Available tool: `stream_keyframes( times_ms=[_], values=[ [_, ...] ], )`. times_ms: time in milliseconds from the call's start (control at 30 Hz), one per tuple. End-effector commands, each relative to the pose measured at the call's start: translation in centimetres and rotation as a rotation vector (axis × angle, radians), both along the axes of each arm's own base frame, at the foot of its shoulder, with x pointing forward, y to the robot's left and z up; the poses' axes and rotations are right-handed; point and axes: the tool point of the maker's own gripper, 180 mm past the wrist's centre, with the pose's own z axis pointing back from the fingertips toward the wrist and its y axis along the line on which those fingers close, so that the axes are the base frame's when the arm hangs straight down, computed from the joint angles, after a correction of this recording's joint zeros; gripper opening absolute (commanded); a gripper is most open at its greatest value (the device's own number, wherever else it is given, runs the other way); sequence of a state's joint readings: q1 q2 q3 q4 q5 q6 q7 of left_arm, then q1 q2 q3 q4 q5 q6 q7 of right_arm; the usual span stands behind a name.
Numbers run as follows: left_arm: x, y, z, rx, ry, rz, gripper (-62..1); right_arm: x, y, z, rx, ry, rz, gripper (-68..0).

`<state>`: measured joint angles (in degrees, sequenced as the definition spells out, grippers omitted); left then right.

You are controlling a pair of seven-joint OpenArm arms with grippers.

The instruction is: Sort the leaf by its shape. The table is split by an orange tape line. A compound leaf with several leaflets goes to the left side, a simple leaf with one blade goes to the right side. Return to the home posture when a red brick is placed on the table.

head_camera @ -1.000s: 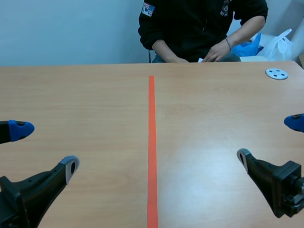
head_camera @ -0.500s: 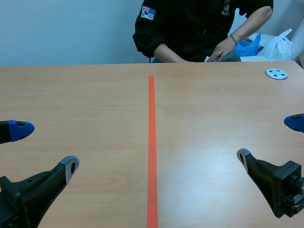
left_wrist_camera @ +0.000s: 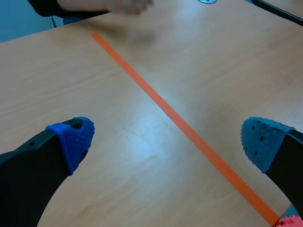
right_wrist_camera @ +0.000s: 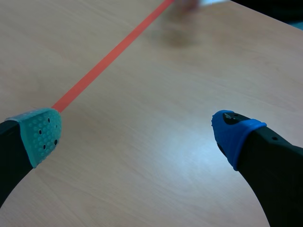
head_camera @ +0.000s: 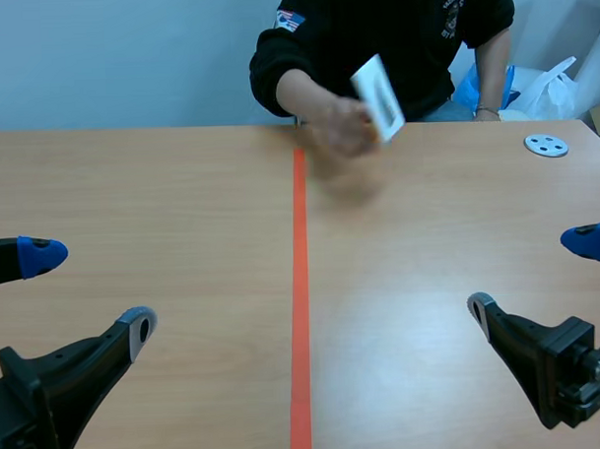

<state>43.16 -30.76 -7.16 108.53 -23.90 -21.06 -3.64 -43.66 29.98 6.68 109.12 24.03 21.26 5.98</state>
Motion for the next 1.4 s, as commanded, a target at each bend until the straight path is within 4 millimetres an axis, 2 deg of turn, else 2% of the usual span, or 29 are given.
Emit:
stream_keyframes(
  times_ms=[0, 1133, 1367],
  values=[
    [0.1, -0.4, 0.9, -0.028, -0.024, -0.001, 1.4, 0.6, 0.3, 1.2, 0.018, -0.041, 0.002, 0.4],
    [0.1, -0.4, 0.9, -0.028, -0.024, -0.001, 1.4, 0.6, 0.3, 1.2, 0.018, -0.042, 0.002, 0.4],
    [0.1, -0.4, 0.9, -0.028, -0.025, -0.001, 1.4, 1.7, 0.4, 1.2, 0.028, -0.061, 0.017, 0.4]
  ],
)
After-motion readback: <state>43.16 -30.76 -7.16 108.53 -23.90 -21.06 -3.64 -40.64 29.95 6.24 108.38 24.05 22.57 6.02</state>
